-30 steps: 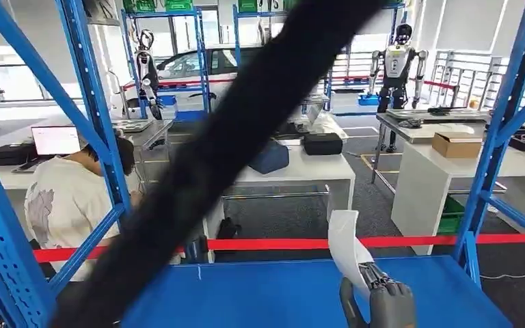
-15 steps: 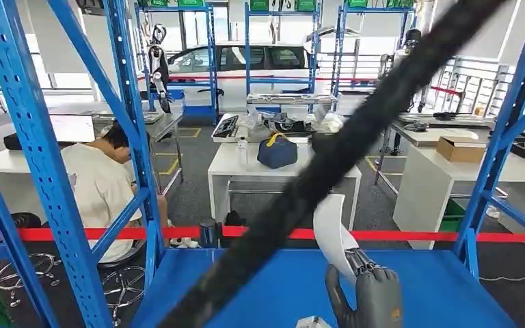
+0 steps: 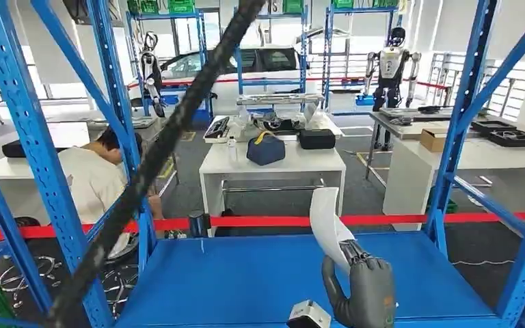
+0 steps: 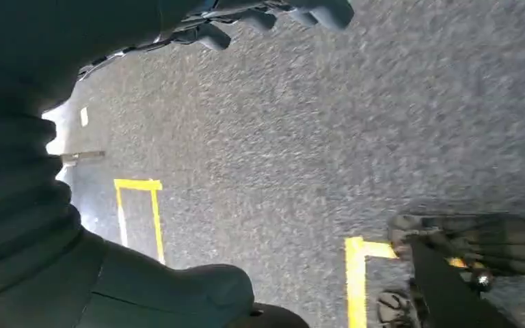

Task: Take the parts from the cabinet and place them on the table.

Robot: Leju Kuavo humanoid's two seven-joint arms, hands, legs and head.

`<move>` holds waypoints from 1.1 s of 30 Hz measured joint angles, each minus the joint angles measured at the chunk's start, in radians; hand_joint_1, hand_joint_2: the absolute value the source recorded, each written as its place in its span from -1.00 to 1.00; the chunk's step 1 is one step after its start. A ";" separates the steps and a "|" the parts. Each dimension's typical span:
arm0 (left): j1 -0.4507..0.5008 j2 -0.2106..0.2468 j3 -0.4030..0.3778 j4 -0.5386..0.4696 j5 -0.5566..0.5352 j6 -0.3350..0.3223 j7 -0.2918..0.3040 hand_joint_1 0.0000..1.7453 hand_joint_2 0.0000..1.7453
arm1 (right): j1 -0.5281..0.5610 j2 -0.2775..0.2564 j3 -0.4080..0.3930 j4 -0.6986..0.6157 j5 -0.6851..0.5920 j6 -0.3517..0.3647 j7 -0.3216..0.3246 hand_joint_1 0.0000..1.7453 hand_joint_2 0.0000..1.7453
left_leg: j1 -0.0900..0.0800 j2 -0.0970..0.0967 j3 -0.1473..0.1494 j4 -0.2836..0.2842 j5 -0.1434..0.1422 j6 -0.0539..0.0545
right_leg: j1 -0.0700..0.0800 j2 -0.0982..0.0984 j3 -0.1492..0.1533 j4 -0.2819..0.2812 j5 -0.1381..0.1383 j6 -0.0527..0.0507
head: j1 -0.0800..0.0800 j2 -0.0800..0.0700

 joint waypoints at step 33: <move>0.051 -0.002 0.011 0.004 0.010 0.027 -0.015 -1.00 1.00 | -0.013 0.024 -0.029 -0.005 0.053 0.066 -0.003 1.00 1.00 | 0.005 -0.002 0.034 0.047 0.033 -0.006 | -0.003 0.002 -0.036 -0.003 0.036 0.008 | -0.003 0.000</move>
